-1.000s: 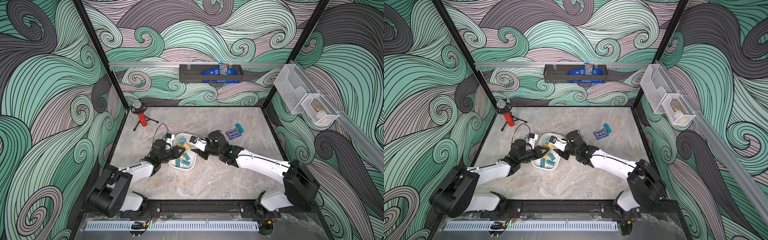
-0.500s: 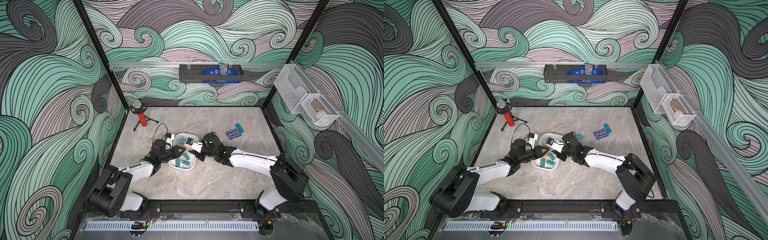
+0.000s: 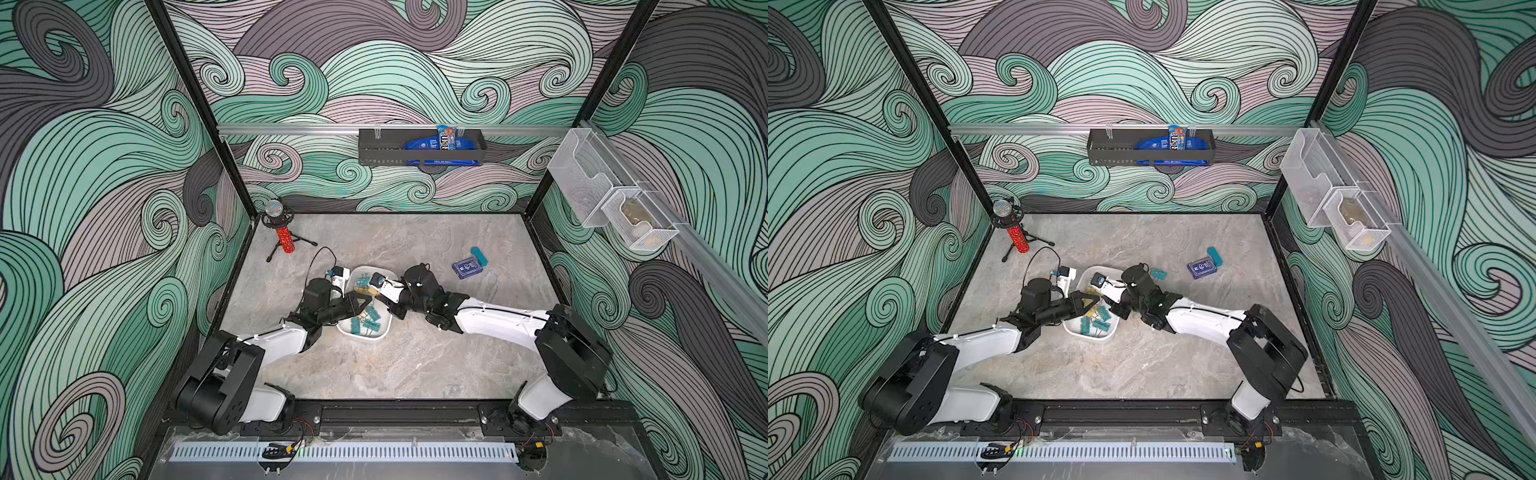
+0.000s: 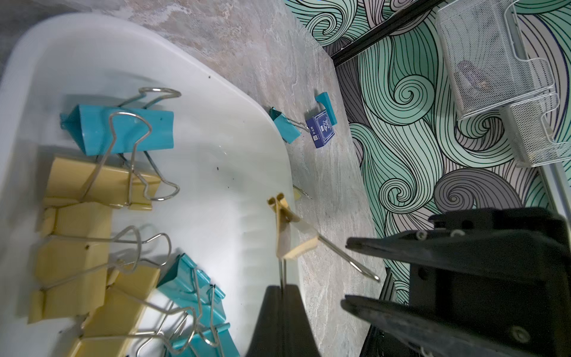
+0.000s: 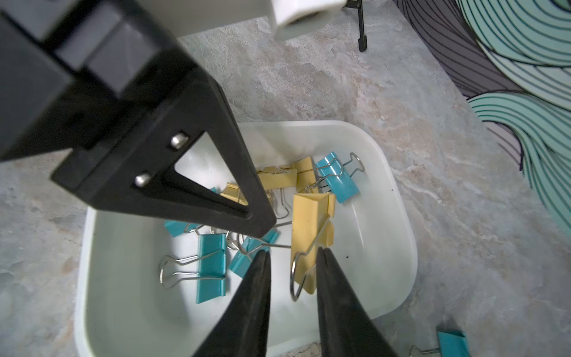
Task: Take out the binder clips from the storage box
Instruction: Place the binder clip in the storage box.
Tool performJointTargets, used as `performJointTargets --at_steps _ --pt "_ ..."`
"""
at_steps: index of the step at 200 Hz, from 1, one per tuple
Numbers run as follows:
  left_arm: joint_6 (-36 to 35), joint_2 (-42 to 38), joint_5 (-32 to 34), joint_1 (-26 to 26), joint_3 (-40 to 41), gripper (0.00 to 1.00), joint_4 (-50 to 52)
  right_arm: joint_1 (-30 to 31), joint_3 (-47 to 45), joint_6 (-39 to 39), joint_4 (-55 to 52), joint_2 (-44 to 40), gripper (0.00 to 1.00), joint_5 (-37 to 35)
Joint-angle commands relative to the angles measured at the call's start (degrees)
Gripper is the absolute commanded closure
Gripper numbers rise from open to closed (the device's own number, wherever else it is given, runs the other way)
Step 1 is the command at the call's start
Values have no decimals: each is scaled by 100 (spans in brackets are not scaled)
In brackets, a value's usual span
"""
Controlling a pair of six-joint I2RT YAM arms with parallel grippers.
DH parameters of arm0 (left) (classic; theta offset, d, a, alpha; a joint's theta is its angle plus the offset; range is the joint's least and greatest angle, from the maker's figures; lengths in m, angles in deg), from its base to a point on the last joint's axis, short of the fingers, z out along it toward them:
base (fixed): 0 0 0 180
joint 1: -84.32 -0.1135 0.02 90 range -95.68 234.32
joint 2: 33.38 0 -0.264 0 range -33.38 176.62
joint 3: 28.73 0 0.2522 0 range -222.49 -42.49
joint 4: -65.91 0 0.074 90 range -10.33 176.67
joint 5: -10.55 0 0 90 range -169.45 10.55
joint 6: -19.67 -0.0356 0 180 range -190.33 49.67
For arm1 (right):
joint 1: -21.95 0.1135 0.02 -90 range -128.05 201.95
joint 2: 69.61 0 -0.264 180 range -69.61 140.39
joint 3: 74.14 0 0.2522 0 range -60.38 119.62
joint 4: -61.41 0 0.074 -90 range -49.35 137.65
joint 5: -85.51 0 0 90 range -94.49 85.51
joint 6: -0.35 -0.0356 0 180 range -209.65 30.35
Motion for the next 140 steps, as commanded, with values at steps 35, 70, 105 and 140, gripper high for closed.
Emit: performJointTargets --at_steps 35,70,105,140 --pt "-100 -98 -33 24 -90 60 96 61 146 -12 133 101 90 9" --pt "-315 -384 278 3 -126 45 578 61 126 14 136 100 93 -59" --pt "-382 -566 456 -11 -130 45 757 61 138 -4 128 149 96 -43" --pt "-585 -674 679 -51 -272 44 1147 52 87 40 64 67 94 -140"
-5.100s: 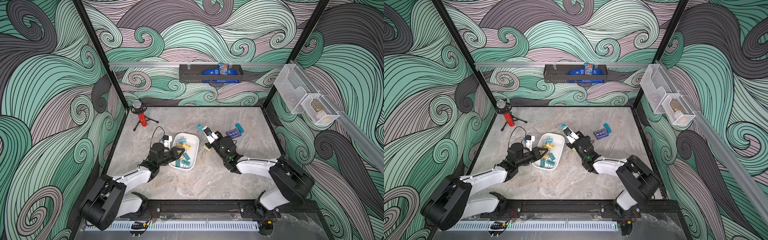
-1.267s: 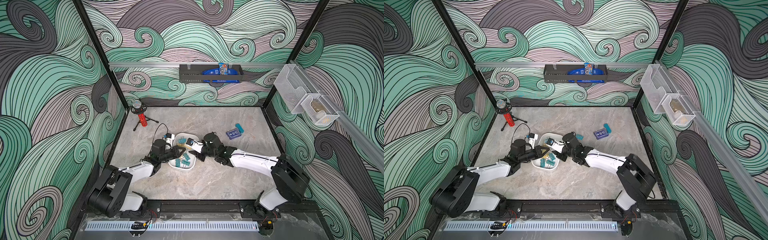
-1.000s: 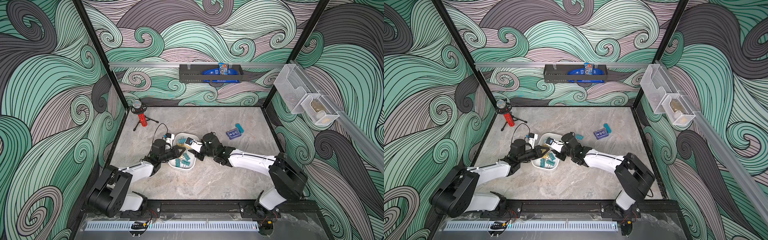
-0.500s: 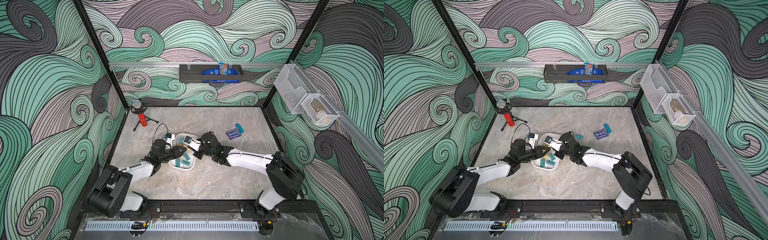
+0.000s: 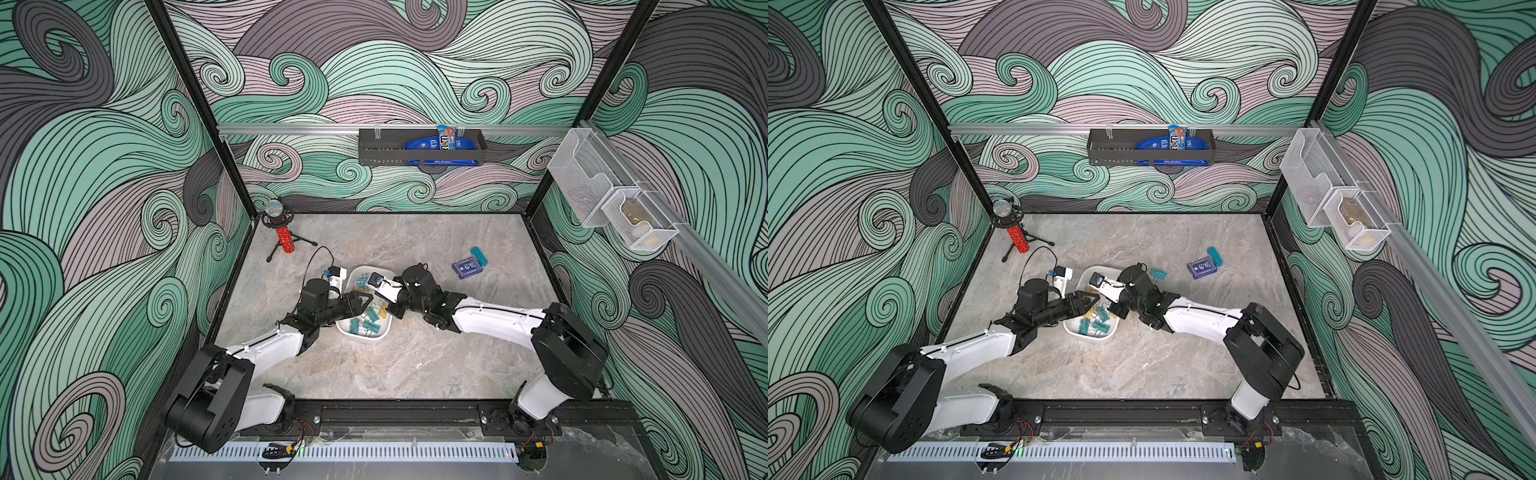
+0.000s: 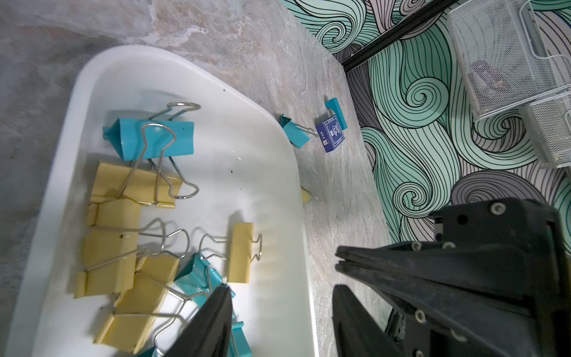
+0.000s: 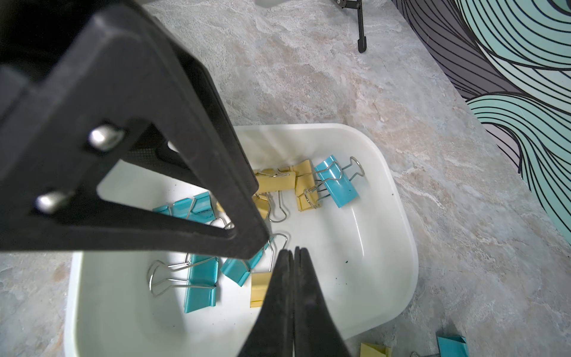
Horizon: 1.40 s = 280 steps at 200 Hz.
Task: Take out the binder clips from the storage box
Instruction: Place the binder clip in the storage box.
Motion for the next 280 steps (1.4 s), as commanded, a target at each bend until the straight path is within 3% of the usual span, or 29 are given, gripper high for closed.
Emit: performJointTargets --at_steps 1,42,74,126,196,280 --pt "-288 -175 291 -51 -265 44 446 28 56 29 6 -12 93 -82" --pt "-586 -457 1016 -244 -452 44 1232 28 217 -7 -406 139 76 -69" --pt "-721 -657 1265 -404 -379 44 1305 37 691 -96 -1032 515 70 -115" --pt "-740 -405 1185 -432 -295 47 1273 214 1479 -106 -2144 1183 69 -698" --pt "-770 -318 1143 -449 -280 49 1218 458 1938 -267 -2717 1501 70 -1671" --pt "-774 -121 1017 -450 -182 51 1017 536 2092 -388 -2924 1679 69 -1891"
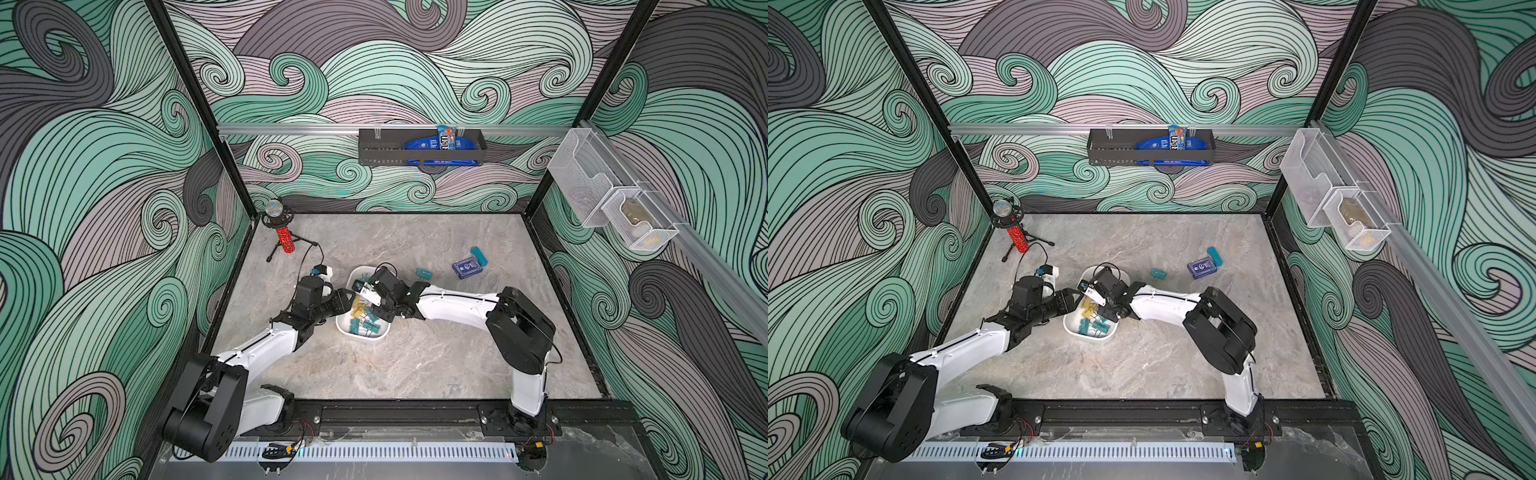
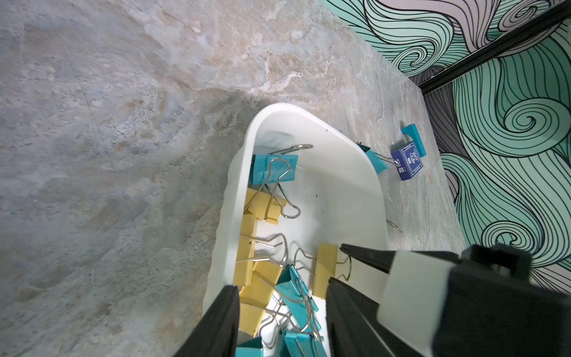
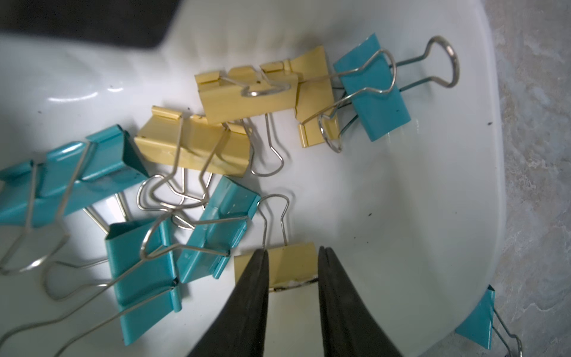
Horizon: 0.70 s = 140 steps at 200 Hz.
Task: Take out the binder clips from the storage box
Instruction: Place the binder clip in the storage box.
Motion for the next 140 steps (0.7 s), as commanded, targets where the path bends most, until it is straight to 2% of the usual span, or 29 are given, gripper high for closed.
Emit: performJointTargets --at_steps 1,69,140 --pt "-119 107 -107 -32 48 51 -79 58 130 -104 -137 18 69 -143" --pt "-120 128 -159 -36 70 52 -138 86 242 -117 -247 101 78 -173" --pt "-91 174 -222 -36 114 52 -208 226 359 186 -238 81 81 -239"
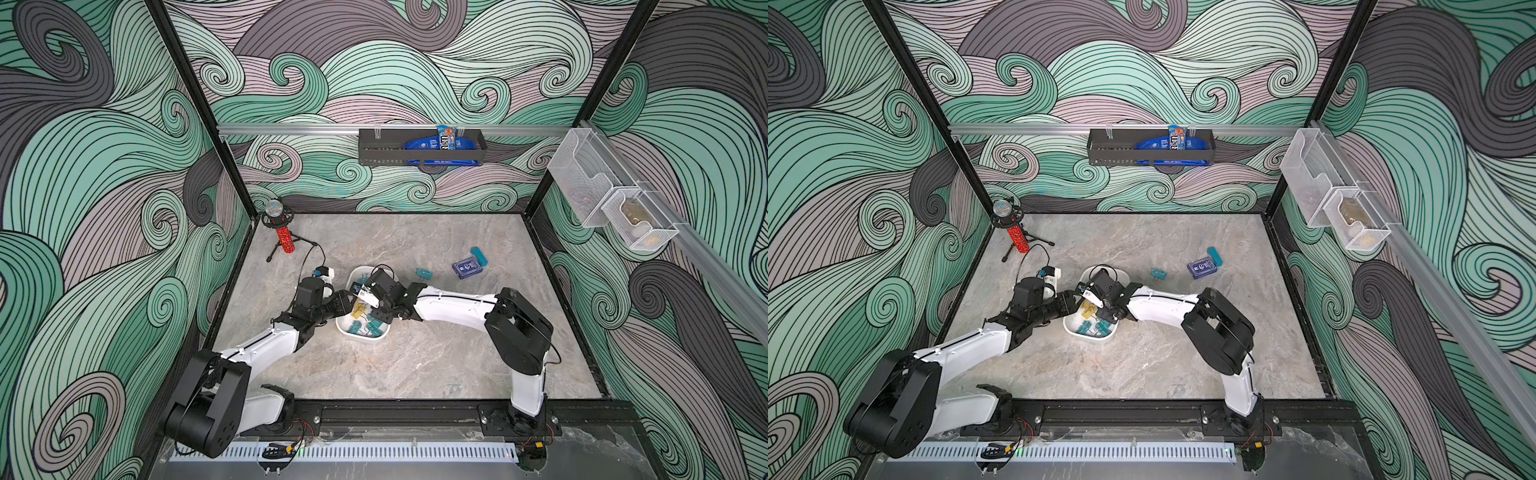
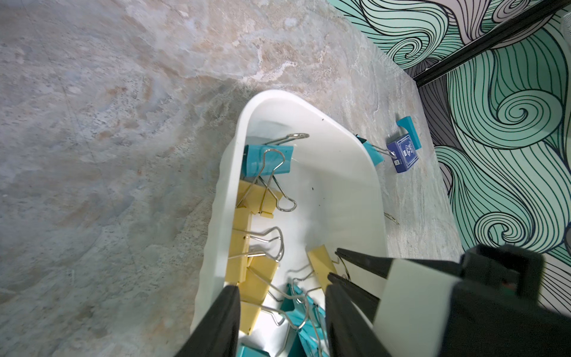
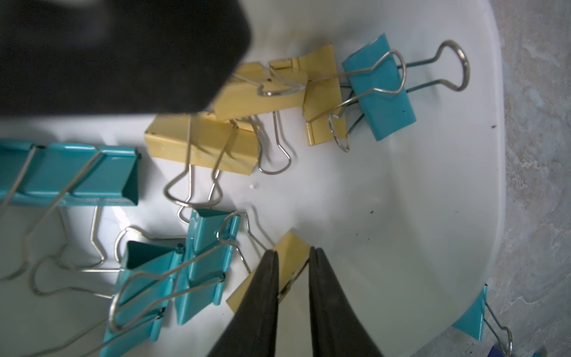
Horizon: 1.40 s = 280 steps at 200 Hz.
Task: Take out the binder clips from the storage box
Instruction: Place the binder clip in the storage box, then pick up the binder clip from the storage box.
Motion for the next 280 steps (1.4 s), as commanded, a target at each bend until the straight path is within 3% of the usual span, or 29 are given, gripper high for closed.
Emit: performJointTargets --at_steps 1,36,93,107,140,177,228,280 --pt "-92 80 -52 -38 27 52 -40 84 203 131 -43 43 82 -81" --pt "-100 81 -52 -33 31 52 -44 96 345 202 -37 73 92 -103" --pt "-100 117 -69 -32 18 52 -44 58 381 303 60 -37 99 -113" --pt "-102 112 -78 -37 18 52 -30 35 356 345 52 -62 97 -137" --pt "-110 80 -69 -33 32 52 -34 19 104 486 51 -227 81 -103" --pt "-102 99 -78 -31 31 52 -38 18 -84 514 45 -227 74 -44" --pt "-102 105 -96 -36 33 52 -40 18 44 514 51 28 75 -173" --pt "-101 113 -104 -35 29 52 -42 9 76 563 49 156 84 -218"
